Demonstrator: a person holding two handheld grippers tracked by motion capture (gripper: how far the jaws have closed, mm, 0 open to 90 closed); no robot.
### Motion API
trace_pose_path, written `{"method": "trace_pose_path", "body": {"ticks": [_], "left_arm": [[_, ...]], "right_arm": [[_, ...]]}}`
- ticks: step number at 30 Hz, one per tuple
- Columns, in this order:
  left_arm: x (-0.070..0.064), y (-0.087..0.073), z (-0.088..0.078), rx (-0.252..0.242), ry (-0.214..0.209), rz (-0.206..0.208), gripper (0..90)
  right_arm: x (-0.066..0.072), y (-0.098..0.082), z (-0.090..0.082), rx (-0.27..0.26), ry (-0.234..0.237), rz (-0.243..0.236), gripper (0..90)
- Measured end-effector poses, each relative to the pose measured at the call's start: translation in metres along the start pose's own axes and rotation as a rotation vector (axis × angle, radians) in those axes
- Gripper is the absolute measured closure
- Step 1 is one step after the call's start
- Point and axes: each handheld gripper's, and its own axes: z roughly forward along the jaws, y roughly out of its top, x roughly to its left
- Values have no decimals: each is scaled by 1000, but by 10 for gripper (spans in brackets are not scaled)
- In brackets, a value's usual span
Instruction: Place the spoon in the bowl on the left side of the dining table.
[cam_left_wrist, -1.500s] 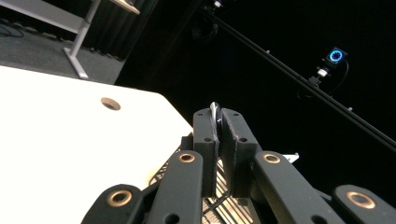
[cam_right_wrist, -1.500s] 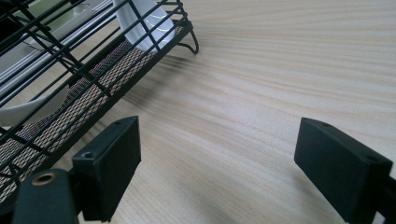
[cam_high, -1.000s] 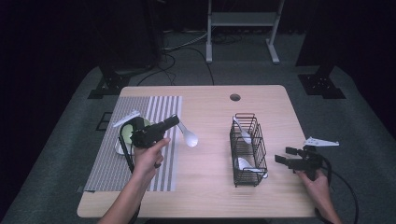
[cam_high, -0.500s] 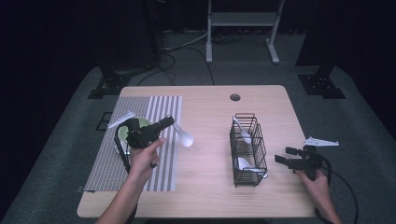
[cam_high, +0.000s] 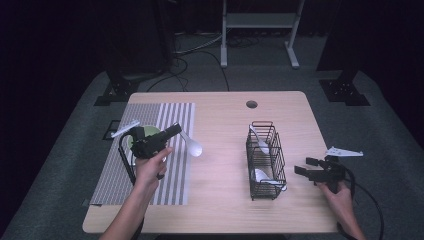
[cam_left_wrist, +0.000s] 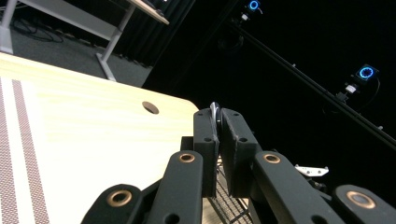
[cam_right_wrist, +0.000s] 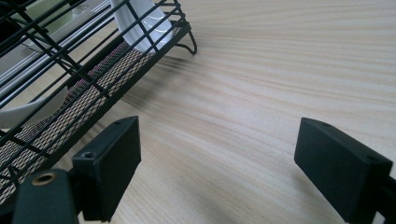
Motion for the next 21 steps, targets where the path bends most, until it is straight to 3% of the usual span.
{"method": "trace_pose_path", "body": {"ticks": [21], "left_arm": [[18,8,-13,-34,50,-23,850]], "right_arm": [[0,0,0,-2,-1,1,135]]}}
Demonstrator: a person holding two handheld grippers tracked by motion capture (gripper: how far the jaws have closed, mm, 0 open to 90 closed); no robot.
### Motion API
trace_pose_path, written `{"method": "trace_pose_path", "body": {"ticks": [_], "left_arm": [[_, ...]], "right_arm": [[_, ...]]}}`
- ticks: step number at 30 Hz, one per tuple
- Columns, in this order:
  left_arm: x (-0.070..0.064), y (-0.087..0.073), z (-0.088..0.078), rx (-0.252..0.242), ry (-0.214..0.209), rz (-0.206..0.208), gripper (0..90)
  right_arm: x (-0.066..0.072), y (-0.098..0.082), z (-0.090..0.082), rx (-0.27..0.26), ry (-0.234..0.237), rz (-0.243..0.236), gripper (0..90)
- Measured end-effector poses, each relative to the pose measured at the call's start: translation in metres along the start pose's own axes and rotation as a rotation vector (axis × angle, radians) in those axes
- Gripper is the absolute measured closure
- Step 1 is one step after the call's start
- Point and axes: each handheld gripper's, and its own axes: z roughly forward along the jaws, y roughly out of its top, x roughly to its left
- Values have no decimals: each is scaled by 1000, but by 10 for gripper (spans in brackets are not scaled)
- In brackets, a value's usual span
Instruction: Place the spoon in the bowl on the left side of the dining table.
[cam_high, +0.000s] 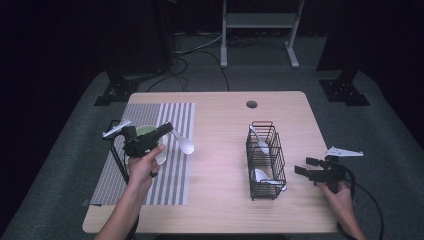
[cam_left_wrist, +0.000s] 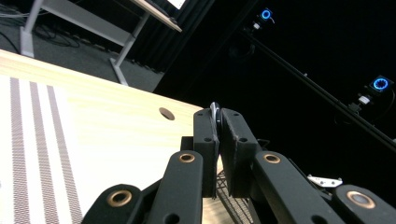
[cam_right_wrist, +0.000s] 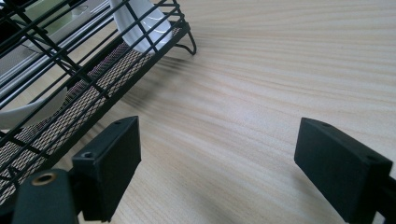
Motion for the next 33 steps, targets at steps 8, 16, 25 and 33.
{"method": "trace_pose_path", "body": {"ticks": [8,16,25,33], "left_arm": [[10,1,-3,-10,30,-5,851],[15,2,-6,-20,40,-13,851],[22,5,-9,-31,56,-22,851],[25,9,-12,-41,70,-24,851]], "right_arm": [[0,0,0,2,-1,2,135],[0,0,0,3,-2,3,135],[0,0,0,7,-5,1,135],[0,0,1,9,-4,0,135]]}}
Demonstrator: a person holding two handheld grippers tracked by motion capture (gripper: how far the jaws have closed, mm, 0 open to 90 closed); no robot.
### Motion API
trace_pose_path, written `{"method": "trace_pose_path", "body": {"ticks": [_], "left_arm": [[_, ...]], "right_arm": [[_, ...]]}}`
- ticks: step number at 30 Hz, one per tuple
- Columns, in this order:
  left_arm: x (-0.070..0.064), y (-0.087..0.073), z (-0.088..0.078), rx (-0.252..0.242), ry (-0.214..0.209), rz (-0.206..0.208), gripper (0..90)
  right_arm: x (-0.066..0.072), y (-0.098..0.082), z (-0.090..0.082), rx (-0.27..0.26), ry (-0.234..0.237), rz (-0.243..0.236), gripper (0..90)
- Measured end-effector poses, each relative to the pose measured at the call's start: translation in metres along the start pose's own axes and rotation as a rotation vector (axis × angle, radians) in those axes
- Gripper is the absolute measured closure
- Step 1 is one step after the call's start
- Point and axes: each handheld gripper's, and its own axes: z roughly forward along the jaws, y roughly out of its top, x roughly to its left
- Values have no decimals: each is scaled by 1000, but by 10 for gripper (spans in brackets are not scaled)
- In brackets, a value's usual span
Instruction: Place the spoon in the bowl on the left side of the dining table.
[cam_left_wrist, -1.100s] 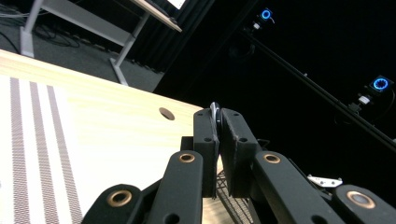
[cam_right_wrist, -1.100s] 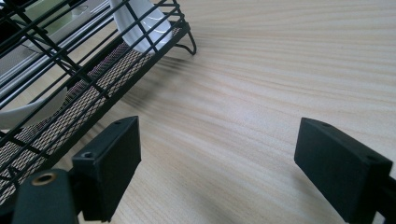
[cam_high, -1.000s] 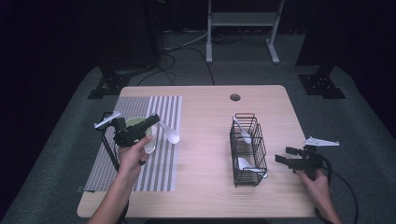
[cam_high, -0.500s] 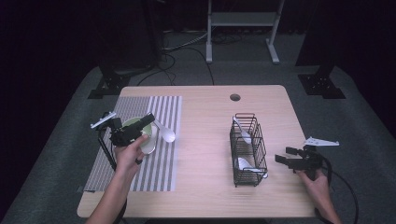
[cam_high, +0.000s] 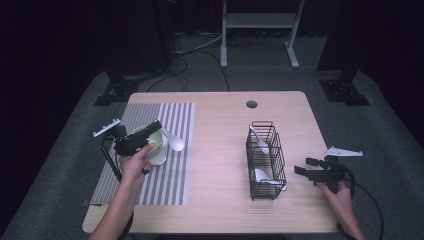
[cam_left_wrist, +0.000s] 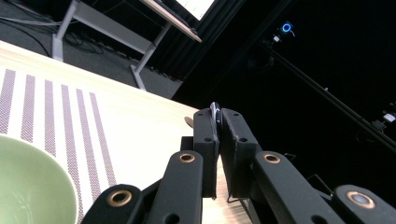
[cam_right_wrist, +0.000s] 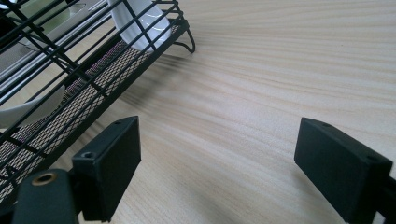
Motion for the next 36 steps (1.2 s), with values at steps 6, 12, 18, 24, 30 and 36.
{"method": "trace_pose_path", "body": {"ticks": [6,12,18,24,30,36], "left_arm": [[2,3,-1,-7,7,-1,851],[5,8,-3,-13,19,-4,851],[10,11,-7,-23,26,-16,851],[14,15,-11,-34,37,-21,851],[19,20,-15,-47,55,-25,851],[25,22,-19,-57,73,-31,851]], "right_arm": [[0,0,0,-1,0,3,135],[0,0,0,0,0,3,135],[0,0,0,1,-1,1,135],[0,0,0,1,-1,3,135],[0,0,0,1,-1,3,135],[0,0,0,1,-1,4,135]]}}
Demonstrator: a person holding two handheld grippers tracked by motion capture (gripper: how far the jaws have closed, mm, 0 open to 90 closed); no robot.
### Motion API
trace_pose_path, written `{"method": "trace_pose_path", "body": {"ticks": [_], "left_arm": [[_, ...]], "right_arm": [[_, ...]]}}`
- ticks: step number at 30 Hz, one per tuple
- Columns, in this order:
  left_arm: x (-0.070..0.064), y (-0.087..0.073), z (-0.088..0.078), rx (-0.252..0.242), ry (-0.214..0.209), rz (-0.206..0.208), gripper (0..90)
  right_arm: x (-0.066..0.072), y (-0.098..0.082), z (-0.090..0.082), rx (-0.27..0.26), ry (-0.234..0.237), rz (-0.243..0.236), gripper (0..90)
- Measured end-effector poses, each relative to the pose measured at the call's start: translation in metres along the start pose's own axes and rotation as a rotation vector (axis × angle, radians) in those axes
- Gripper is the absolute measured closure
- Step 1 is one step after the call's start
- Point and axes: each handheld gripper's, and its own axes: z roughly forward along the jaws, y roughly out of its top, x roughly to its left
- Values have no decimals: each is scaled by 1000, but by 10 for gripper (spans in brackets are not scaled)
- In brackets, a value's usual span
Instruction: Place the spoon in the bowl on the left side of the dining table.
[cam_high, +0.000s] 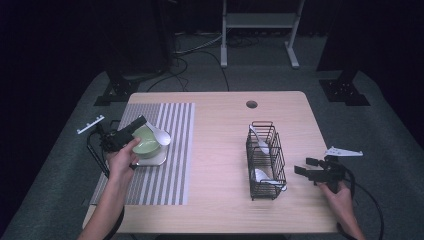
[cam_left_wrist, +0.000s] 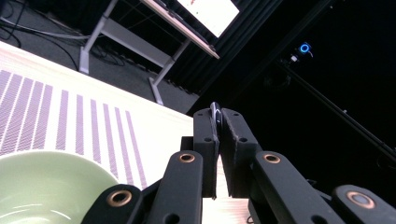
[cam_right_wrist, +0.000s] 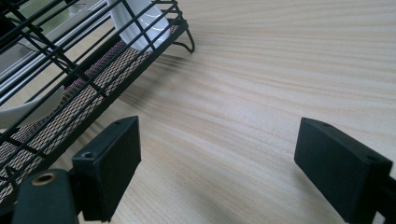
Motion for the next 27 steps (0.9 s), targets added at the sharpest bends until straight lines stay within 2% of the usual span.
{"method": "trace_pose_path", "body": {"ticks": [6,27], "left_arm": [[6,2,-3,-7,14,-12,851],[16,15,-12,-35,54,-10,851]], "right_arm": [[0,0,0,0,-1,1,135],[0,0,0,2,0,2,135]]}}
